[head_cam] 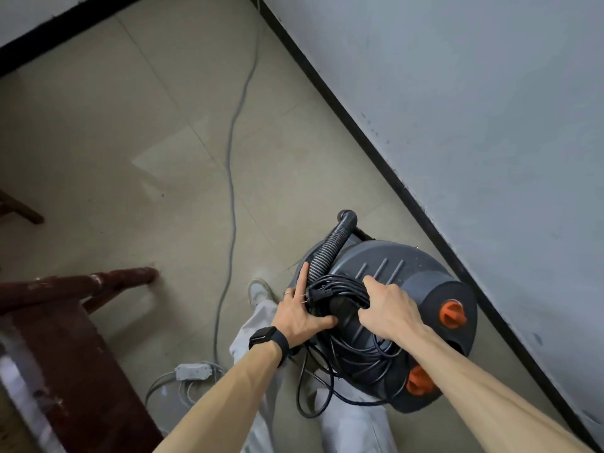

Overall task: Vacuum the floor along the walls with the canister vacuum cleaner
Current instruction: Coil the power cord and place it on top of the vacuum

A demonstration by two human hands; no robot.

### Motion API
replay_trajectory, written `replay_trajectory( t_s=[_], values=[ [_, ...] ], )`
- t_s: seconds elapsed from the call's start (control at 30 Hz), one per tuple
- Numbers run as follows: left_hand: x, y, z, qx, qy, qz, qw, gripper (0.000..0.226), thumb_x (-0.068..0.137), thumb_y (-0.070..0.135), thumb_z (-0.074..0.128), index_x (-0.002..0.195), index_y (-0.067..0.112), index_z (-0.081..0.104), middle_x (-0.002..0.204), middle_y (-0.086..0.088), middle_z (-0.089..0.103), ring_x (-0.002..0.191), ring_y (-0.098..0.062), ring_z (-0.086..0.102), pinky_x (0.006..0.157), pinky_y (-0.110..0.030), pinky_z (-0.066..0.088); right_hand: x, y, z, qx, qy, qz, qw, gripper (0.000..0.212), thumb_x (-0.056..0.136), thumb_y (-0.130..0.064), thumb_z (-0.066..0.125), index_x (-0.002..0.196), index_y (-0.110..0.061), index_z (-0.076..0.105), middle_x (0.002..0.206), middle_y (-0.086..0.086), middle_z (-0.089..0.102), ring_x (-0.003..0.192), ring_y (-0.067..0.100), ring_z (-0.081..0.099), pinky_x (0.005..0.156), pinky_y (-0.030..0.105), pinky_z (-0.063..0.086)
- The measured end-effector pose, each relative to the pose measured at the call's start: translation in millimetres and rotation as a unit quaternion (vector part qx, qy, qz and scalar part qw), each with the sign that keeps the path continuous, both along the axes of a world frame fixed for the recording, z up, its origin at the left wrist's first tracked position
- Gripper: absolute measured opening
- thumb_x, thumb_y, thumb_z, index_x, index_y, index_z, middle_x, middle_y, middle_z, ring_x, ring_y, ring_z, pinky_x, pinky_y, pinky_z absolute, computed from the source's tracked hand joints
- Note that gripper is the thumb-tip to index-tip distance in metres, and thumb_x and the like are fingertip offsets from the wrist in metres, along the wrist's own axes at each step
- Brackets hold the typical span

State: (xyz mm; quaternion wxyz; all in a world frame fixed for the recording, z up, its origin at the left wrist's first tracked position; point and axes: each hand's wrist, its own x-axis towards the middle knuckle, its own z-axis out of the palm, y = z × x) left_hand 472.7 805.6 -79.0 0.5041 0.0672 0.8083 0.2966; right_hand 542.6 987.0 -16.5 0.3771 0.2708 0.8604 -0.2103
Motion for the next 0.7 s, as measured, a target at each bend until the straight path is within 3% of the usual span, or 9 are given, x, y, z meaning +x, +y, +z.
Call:
replay_trajectory(
  t_s=[0.13,0.43,0.7],
  values=[
    [-43.3,-15.6,36.6,0.003,0.028,0.045,0.999,0.128,0.052,0.067,0.078,0.141,0.067,-0.015,0.137,-0.014,0.045,0.126,-0.040,0.042,0.109,-0.051,0.036,-63.1,-12.6,49.3,0.011,-0.002,0.025,1.000,0.020,0.093,-0.025,0.057,0.100,-0.021,0.039,0.079,0.000,0.047,0.080,0.031,0.051,0.064,0.038,0.039],
    [-178.9,-83.7,147.8,0.037,0.071,0.173,0.982,0.122,0.052,0.058,0.082,0.142,0.068,0.000,0.135,-0.009,0.044,0.124,-0.036,0.038,0.107,-0.046,0.037,-224.5,-79.7,160.2,0.029,0.041,0.090,0.995,0.018,0.090,-0.024,0.057,0.095,-0.020,0.041,0.087,0.004,0.055,0.086,0.032,0.056,0.071,0.041,0.049],
    [-287.0,-158.0,197.9,0.053,0.132,0.298,0.944,0.120,0.057,0.050,0.084,0.144,0.066,0.004,0.133,-0.003,0.043,0.127,-0.032,0.032,0.105,-0.042,0.035,-362.1,-149.9,206.1,-0.006,0.099,0.190,0.977,0.019,0.089,-0.025,0.057,0.096,-0.017,0.041,0.086,0.003,0.054,0.086,0.033,0.053,0.068,0.041,0.044]
  ],
)
